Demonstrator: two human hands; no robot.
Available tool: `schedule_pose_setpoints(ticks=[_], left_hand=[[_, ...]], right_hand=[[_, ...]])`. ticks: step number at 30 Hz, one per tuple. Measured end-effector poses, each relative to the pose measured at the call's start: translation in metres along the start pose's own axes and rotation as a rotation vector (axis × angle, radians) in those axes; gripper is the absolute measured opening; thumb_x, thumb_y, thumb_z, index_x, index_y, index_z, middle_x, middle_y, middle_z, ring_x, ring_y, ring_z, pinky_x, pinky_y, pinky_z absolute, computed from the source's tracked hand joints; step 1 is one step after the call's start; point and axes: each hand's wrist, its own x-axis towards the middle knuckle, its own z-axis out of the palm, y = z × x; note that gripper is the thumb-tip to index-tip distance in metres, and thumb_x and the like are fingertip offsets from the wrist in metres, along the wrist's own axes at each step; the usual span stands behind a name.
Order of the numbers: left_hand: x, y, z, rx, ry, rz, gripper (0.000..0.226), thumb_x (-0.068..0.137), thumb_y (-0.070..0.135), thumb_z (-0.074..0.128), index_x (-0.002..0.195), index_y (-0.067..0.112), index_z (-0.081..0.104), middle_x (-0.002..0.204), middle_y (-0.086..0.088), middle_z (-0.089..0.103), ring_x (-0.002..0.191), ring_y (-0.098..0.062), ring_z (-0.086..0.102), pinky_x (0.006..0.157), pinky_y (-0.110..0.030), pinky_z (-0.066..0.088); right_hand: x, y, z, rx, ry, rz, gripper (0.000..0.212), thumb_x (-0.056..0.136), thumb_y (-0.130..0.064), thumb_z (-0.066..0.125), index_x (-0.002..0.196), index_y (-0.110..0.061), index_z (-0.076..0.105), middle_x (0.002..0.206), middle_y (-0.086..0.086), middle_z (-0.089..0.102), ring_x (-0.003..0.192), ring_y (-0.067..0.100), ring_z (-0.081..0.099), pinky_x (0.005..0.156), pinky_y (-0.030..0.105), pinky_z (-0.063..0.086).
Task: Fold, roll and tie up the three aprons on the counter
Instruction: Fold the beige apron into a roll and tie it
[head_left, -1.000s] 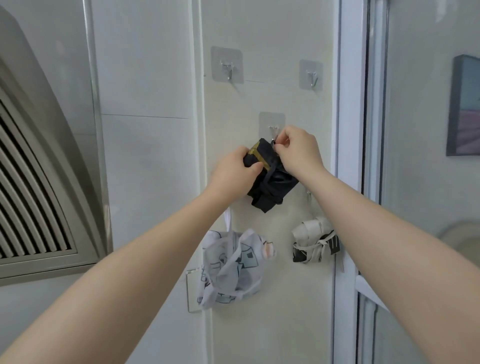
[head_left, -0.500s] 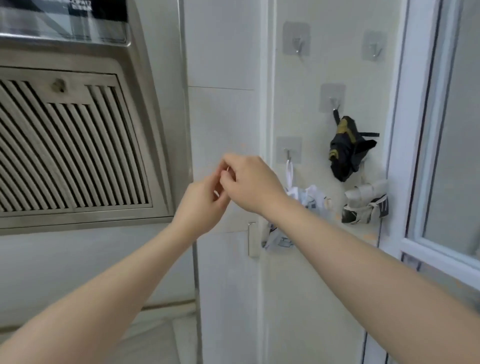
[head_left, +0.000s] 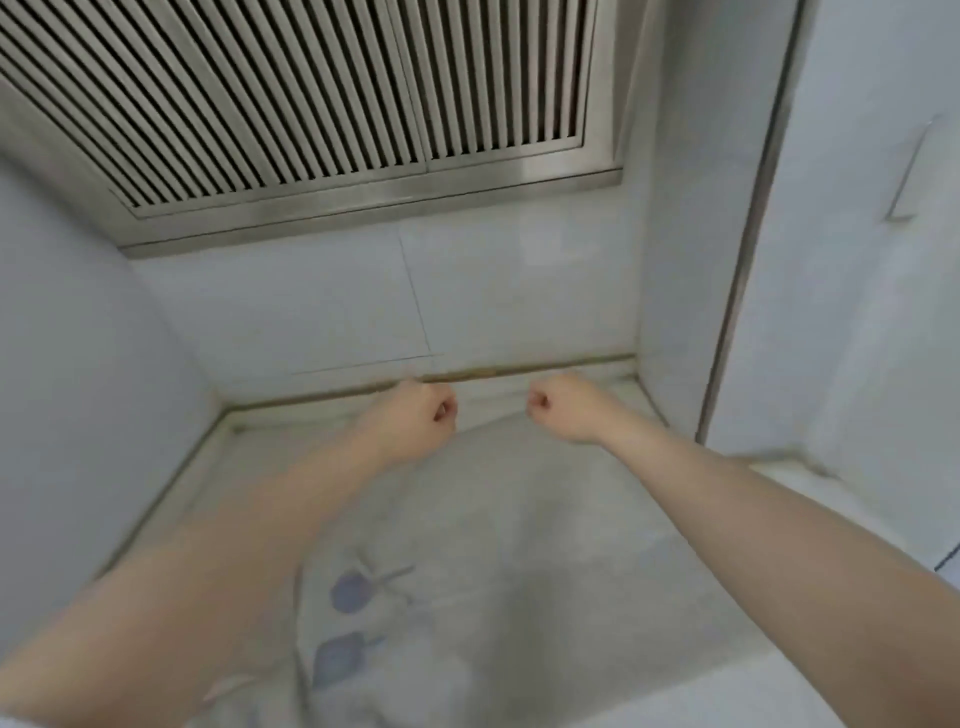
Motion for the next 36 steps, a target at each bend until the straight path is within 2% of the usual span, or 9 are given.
schedule_pose_setpoints(ticks=[2, 5, 12, 18, 23, 27, 29, 33, 36], left_hand=[[-0.015, -0.042, 0.015, 0.017, -0.109, -0.033, 0.023, 0.088, 0.027, 0.047, 0.095, 0.012, 0.063, 0.093, -0.007, 0.068, 0.091, -0.026, 0.062, 0.074, -0.031, 0.046], [-0.03, -0.091, 0.044, 0.039, -0.306, -0.07, 0.024, 0.094, 0.022, 0.047, 0.108, 0.008, 0.06, 0.109, -0.011, 0.063, 0.101, -0.025, 0.058, 0.079, -0.029, 0.043], [-0.037, -0.176, 0.12, 0.088, -0.617, -0.114, 0.036, 0.1, 0.02, 0.035, 0.131, 0.016, 0.053, 0.139, -0.008, 0.048, 0.125, -0.023, 0.044, 0.099, -0.026, 0.034], [-0.041, -0.22, 0.18, 0.053, -0.622, -0.084, 0.039, 0.101, 0.028, 0.034, 0.135, 0.014, 0.047, 0.139, -0.011, 0.042, 0.122, -0.024, 0.045, 0.099, -0.031, 0.038], [-0.006, -0.225, 0.2, -0.178, -0.548, -0.125, 0.069, 0.098, 0.033, 0.042, 0.15, 0.008, 0.004, 0.158, -0.008, 0.002, 0.146, -0.019, 0.006, 0.117, -0.026, 0.01], [0.006, -0.226, 0.204, -0.219, -0.279, 0.034, 0.058, 0.094, 0.021, 0.05, 0.145, 0.005, 0.028, 0.153, -0.012, 0.022, 0.14, -0.025, 0.024, 0.114, -0.029, 0.021], [-0.003, -0.221, 0.201, -0.097, -0.166, 0.21, 0.042, 0.09, 0.024, 0.044, 0.127, 0.004, 0.053, 0.142, -0.016, 0.039, 0.127, -0.032, 0.043, 0.103, -0.036, 0.039], [-0.02, -0.229, 0.191, 0.042, -0.398, 0.407, 0.063, 0.086, 0.049, 0.019, 0.099, 0.008, 0.064, 0.109, -0.013, 0.057, 0.097, -0.031, 0.056, 0.083, -0.039, 0.047], [-0.026, -0.232, 0.17, 0.044, -0.562, 0.341, 0.042, 0.098, 0.043, 0.034, 0.094, 0.012, 0.062, 0.102, -0.01, 0.064, 0.093, -0.028, 0.058, 0.078, -0.034, 0.043]], right_hand=[[0.004, -0.014, 0.041, -0.032, -0.127, 0.04, 0.022, 0.094, -0.013, 0.045, 0.088, -0.008, 0.065, 0.111, 0.019, 0.065, 0.094, 0.028, 0.059, 0.074, 0.03, 0.04], [0.007, -0.021, 0.093, -0.019, -0.265, 0.093, 0.031, 0.097, -0.014, 0.041, 0.119, -0.005, 0.061, 0.127, 0.019, 0.056, 0.116, 0.031, 0.053, 0.094, 0.03, 0.039], [0.027, -0.021, 0.177, -0.043, -0.486, 0.144, 0.049, 0.103, -0.028, 0.03, 0.15, -0.025, 0.019, 0.16, 0.001, -0.001, 0.146, 0.023, 0.006, 0.118, 0.037, 0.014], [0.034, -0.022, 0.227, -0.274, -0.477, 0.229, 0.062, 0.099, -0.049, 0.026, 0.151, -0.031, -0.003, 0.159, -0.004, -0.011, 0.146, 0.023, -0.001, 0.117, 0.042, 0.015], [0.059, 0.001, 0.228, -0.247, -0.444, 0.421, 0.062, 0.099, -0.052, 0.022, 0.15, -0.032, -0.006, 0.158, -0.006, -0.013, 0.147, 0.021, -0.004, 0.116, 0.045, 0.015], [0.084, 0.013, 0.226, -0.184, -0.386, 0.583, 0.062, 0.098, -0.051, 0.029, 0.15, -0.032, 0.001, 0.159, -0.003, -0.009, 0.146, 0.025, 0.001, 0.112, 0.047, 0.019], [0.091, 0.003, 0.224, -0.205, -0.277, 0.567, 0.054, 0.098, -0.04, 0.037, 0.147, -0.023, 0.022, 0.158, 0.006, 0.006, 0.142, 0.028, 0.016, 0.109, 0.044, 0.026], [0.094, -0.051, 0.233, -0.003, -0.135, 0.157, 0.038, 0.094, -0.035, 0.047, 0.125, -0.014, 0.052, 0.13, 0.011, 0.047, 0.12, 0.03, 0.047, 0.098, 0.036, 0.04], [0.083, -0.086, 0.249, -0.065, -0.37, 0.014, 0.078, 0.081, -0.067, 0.041, 0.144, -0.022, 0.031, 0.15, 0.003, 0.026, 0.137, 0.026, 0.027, 0.111, 0.041, 0.028]])
